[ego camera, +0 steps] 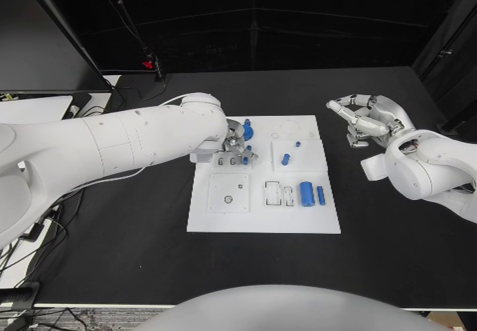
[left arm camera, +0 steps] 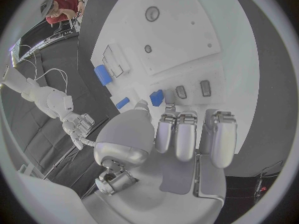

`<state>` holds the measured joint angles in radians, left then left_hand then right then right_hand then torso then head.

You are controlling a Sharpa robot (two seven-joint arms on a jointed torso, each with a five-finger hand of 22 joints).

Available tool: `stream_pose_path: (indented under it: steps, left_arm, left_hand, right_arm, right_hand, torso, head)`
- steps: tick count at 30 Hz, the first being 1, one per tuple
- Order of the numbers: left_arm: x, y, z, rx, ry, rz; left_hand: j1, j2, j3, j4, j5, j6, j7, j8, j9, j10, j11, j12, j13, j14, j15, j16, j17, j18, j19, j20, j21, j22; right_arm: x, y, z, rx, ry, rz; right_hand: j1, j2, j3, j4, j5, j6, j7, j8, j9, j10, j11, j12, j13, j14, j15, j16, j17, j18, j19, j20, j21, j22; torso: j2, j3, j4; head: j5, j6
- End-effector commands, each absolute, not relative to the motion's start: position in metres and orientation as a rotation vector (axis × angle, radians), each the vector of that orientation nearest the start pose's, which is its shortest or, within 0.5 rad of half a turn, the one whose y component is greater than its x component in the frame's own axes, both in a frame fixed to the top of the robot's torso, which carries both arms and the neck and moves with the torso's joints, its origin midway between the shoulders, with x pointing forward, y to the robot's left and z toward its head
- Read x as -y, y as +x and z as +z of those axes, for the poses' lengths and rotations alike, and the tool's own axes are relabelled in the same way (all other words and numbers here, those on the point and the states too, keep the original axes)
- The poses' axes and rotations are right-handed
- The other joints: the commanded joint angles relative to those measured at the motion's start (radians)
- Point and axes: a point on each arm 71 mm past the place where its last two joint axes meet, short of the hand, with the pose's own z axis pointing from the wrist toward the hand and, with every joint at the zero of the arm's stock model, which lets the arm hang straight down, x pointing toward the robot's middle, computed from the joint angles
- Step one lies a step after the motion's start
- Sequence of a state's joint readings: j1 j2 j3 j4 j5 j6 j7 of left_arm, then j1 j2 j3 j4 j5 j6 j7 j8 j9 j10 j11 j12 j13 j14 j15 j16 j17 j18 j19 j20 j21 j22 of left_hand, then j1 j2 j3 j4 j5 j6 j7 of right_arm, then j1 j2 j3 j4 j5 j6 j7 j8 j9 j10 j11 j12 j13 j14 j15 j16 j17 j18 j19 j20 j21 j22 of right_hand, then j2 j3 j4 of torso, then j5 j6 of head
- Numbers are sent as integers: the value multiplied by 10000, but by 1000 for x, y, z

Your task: Assemble the parts on the task board

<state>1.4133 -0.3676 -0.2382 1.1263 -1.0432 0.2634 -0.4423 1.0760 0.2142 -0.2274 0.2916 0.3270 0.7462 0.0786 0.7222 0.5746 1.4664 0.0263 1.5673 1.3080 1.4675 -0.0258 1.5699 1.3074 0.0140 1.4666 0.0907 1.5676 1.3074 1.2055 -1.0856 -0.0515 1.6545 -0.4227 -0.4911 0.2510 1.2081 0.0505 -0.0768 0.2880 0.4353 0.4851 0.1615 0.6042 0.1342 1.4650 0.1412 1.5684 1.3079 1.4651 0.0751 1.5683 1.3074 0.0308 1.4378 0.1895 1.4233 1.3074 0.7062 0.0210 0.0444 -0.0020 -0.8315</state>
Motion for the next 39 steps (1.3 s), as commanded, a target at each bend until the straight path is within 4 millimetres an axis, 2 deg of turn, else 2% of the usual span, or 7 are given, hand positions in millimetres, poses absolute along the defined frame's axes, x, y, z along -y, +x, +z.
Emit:
stream_pose_path:
  steps: [1, 4, 16, 19, 23, 34, 39]
  left_arm:
    - [-84, 541, -197, -23561, 1779, -3832]
    - [-84, 541, -197, -23617, 1765, -3892]
    - [-83, 540, -197, -23704, 1849, -4028]
    - [-83, 540, -197, -23679, 1844, -4072]
    - [-83, 540, -197, -23644, 1836, -4140]
    - [-81, 540, -196, -23474, 1893, -4534]
    - [-80, 540, -195, -23378, 1917, -4735]
  left_hand:
    - [199, -57, 62, -6, 258, 39, -33, -83, 49, 1044, -107, 35, 2628, 1033, -94, 9, 2634, -140, 1041, -74, 32, 2634]
    - [282, -64, 63, 1, 418, 51, -39, -120, 82, 1044, -114, 35, 2628, 1033, -100, 9, 2634, -140, 1041, -82, 32, 2634]
    - [754, -157, 133, -16, 637, 63, -61, -257, 183, 1044, -134, 35, 2628, 1033, -123, 9, 2634, -140, 1041, -103, 32, 2634]
    - [992, -171, 207, -11, 840, 70, -71, -316, 223, 1044, -144, 35, 2628, 1033, -134, 9, 2634, -140, 1041, -112, 32, 2634]
    - [1531, -230, 440, -14, 1445, 71, -109, -429, 289, 1044, -178, 35, 2628, 1033, -164, 9, 2634, -140, 1041, -135, 32, 2634]
    - [1878, -352, 822, 15, 2520, 124, -115, -663, 399, 1044, -188, 35, 2628, 1033, -182, 9, 2634, -140, 1041, -163, 32, 2634]
    - [2027, -329, 1147, 14, 2867, 168, -133, -754, 449, 1044, -206, 35, 2628, 1033, -191, 9, 2634, -140, 1041, -170, 32, 2634]
  right_arm:
    - [290, 459, -164, -14634, 7272, 10941]
    - [289, 459, -163, -14595, 7007, 10873]
    - [290, 459, -163, -14547, 6827, 10729]
    - [291, 459, -163, -14557, 6844, 10700]
    - [292, 459, -163, -14574, 6877, 10648]
    - [294, 461, -165, -14691, 6965, 10539]
    - [296, 461, -165, -14725, 7004, 10487]
  right_hand:
    - [69, -11, -68, -9, 42, -76, 609, 46, -10, 1058, 60, 24, 2628, 1057, 86, 25, 2634, 161, -49, 6, -69, 2009]
    - [114, -12, -138, 1, -153, -100, 613, 124, -25, 1058, 66, 24, 2628, 1057, 94, 25, 2634, 159, -38, 20, -59, 2012]
    - [128, -1, -142, 3, -171, -105, 614, 137, -28, 1058, 66, 24, 2628, 1057, 95, 25, 2634, 160, -38, 22, -60, 2011]
    - [128, -1, -142, 3, -171, -105, 614, 137, -28, 1058, 66, 24, 2628, 1057, 95, 25, 2634, 160, -38, 22, -60, 2011]
    - [132, 17, -143, 9, -168, -109, 615, 146, -30, 1058, 67, 24, 2628, 1057, 96, 25, 2634, 160, -36, 23, -59, 2011]
    - [133, 53, -152, 22, -150, -114, 622, 171, -35, 1058, 72, 24, 2628, 1057, 98, 25, 2634, 162, -43, 26, -67, 2008]
    - [127, 58, -157, 26, -149, -117, 621, 175, -37, 1058, 73, 24, 2628, 1057, 99, 25, 2634, 163, -45, 27, -70, 2007]
  torso:
    - [3, -4, 1]
    - [1, 2, 1]
    - [-2, 1, -4]
    - [0, 4, -3]
    - [-1, -4, -5]
    - [3, -1, 2]
    - [6, 0, -2]
  head:
    - [-2, -13]
    - [-13, -24]
    - [24, -44]
    - [28, -51]
    - [16, -53]
    - [25, -74]
    - [19, -80]
